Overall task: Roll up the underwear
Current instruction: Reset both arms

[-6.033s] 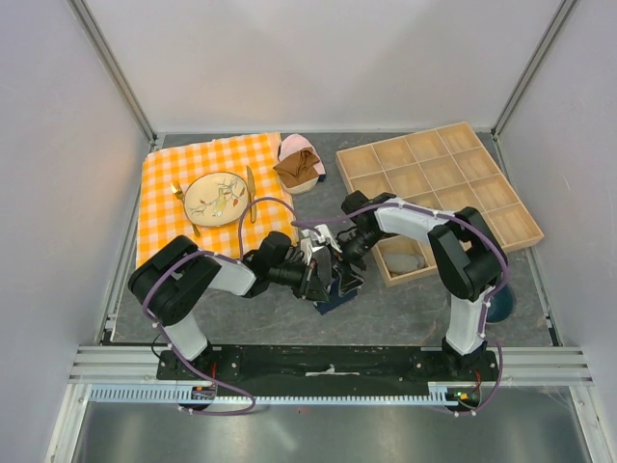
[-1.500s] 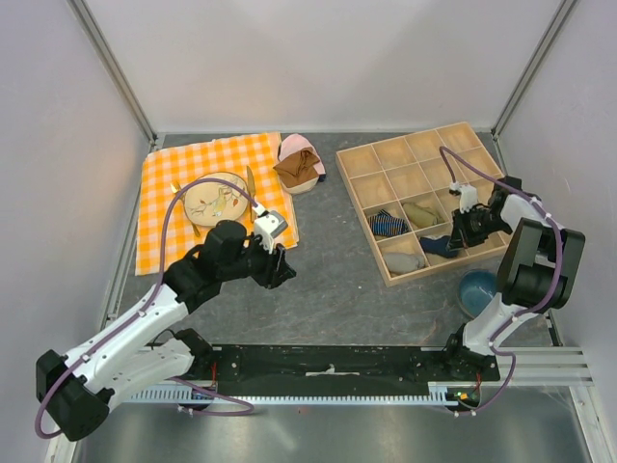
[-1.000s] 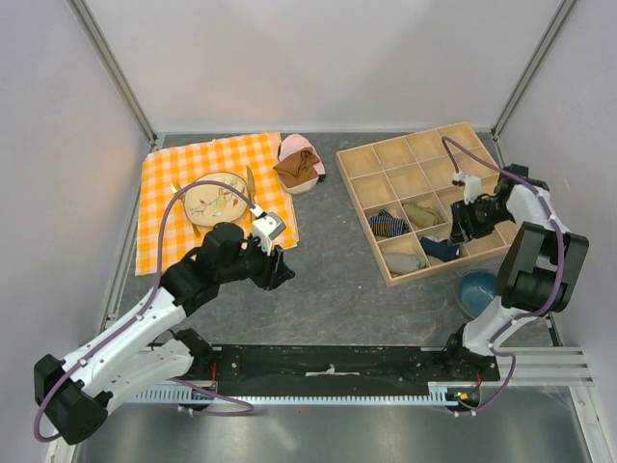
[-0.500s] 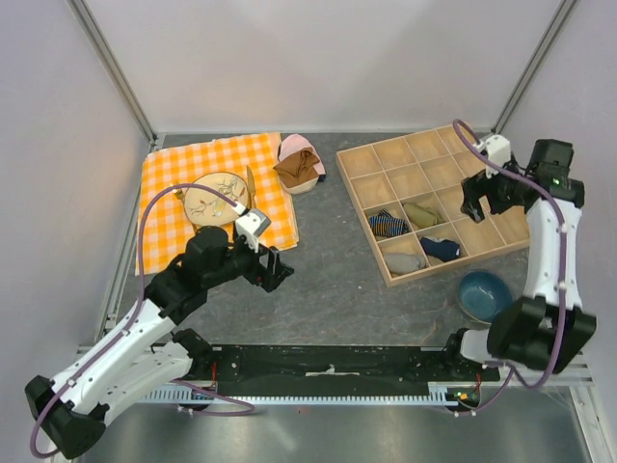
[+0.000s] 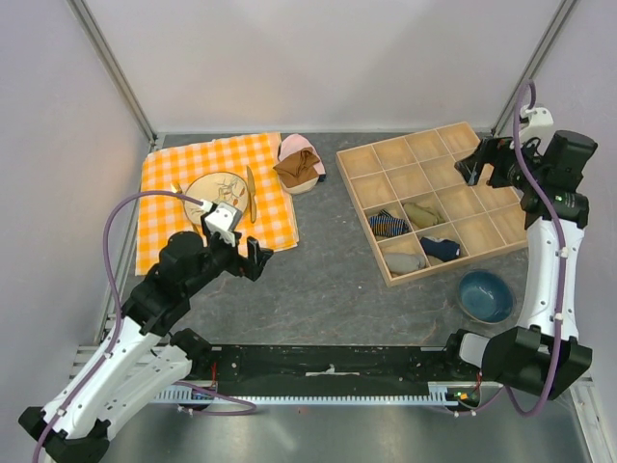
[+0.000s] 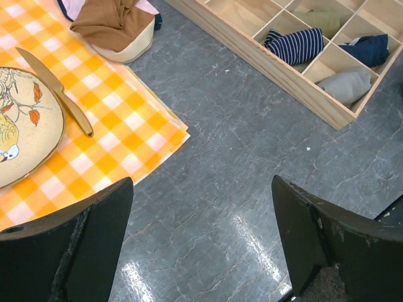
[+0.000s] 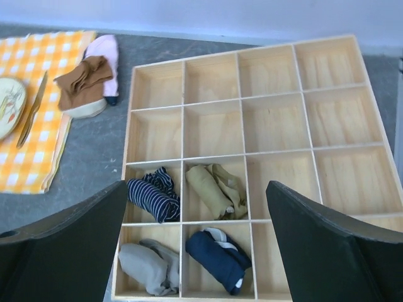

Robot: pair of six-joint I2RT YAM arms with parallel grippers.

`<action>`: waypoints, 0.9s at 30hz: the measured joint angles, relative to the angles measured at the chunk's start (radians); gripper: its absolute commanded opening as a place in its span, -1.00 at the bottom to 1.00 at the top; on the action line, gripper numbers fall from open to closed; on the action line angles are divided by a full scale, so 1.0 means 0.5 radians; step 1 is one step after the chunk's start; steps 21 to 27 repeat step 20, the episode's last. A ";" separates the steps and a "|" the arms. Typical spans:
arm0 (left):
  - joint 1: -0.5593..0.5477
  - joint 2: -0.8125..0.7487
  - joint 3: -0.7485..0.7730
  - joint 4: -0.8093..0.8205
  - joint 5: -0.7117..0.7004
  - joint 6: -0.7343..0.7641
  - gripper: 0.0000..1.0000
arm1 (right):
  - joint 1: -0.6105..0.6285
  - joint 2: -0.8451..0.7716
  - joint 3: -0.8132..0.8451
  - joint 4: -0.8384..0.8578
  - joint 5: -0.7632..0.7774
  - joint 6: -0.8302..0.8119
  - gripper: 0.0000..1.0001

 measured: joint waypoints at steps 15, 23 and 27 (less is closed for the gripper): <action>0.000 0.125 -0.075 -0.008 0.000 0.008 0.92 | 0.000 -0.329 -0.110 0.115 0.584 0.219 0.96; 0.000 0.077 -0.075 -0.006 0.012 0.008 0.92 | 0.000 -0.333 -0.111 0.108 0.599 0.204 0.96; 0.000 0.077 -0.075 -0.006 0.012 0.008 0.92 | 0.000 -0.333 -0.111 0.108 0.599 0.204 0.96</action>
